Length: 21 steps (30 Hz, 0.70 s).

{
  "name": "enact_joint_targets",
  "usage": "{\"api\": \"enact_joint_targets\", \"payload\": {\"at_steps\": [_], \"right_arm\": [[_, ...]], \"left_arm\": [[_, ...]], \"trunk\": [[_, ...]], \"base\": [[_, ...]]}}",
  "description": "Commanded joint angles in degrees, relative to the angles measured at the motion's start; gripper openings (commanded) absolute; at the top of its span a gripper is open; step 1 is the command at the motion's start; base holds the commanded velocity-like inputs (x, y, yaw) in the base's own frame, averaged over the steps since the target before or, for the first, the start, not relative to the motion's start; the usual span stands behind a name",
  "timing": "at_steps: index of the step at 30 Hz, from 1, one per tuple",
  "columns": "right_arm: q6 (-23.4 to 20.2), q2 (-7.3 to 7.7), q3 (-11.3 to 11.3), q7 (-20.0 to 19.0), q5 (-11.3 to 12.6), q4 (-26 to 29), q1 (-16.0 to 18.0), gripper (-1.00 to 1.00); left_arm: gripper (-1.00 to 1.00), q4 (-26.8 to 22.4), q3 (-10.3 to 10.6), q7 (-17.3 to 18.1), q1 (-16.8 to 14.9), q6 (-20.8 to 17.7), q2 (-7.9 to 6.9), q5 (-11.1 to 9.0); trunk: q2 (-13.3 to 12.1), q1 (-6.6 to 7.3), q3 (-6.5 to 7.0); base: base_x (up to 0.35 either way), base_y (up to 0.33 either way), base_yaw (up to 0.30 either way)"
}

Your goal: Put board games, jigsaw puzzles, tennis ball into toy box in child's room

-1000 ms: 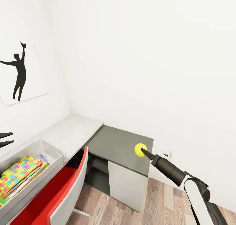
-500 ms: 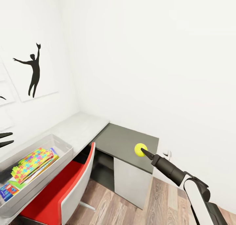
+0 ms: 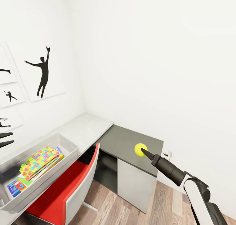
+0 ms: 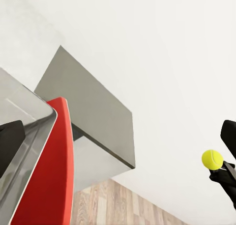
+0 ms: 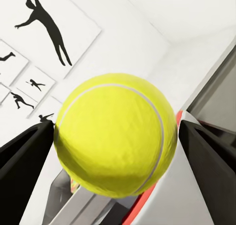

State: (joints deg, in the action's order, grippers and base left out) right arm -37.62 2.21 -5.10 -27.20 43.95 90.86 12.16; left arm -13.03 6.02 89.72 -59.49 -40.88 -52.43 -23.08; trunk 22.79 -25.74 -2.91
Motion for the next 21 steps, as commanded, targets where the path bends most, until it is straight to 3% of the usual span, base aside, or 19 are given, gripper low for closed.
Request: {"api": "enact_joint_targets", "payload": {"at_steps": [1,7,21], "right_arm": [[-0.4,-0.01,-0.1,0.0,0.3,0.0,0.1,-1.0],[-0.4,-0.01,-0.1,0.0,0.3,0.1,0.1,-1.0],[-0.4,-0.01,-0.1,0.0,0.3,0.1,0.1,-1.0]], "left_arm": [[1.0,0.1,0.5,0.3,-0.1,-0.6,-0.04,-0.3],[1.0,0.1,0.5,0.3,-0.1,-0.6,-0.04,-0.3],[1.0,0.2,0.5,0.3,-0.1,-0.4,0.04,-0.2]], "trunk": [[0.1,-0.04,-0.04],[0.1,-0.04,0.5],[0.1,-0.04,1.0]], "base": [[0.0,0.0,0.004],[0.0,-0.007,0.068],[0.0,-0.082,0.218]]}}
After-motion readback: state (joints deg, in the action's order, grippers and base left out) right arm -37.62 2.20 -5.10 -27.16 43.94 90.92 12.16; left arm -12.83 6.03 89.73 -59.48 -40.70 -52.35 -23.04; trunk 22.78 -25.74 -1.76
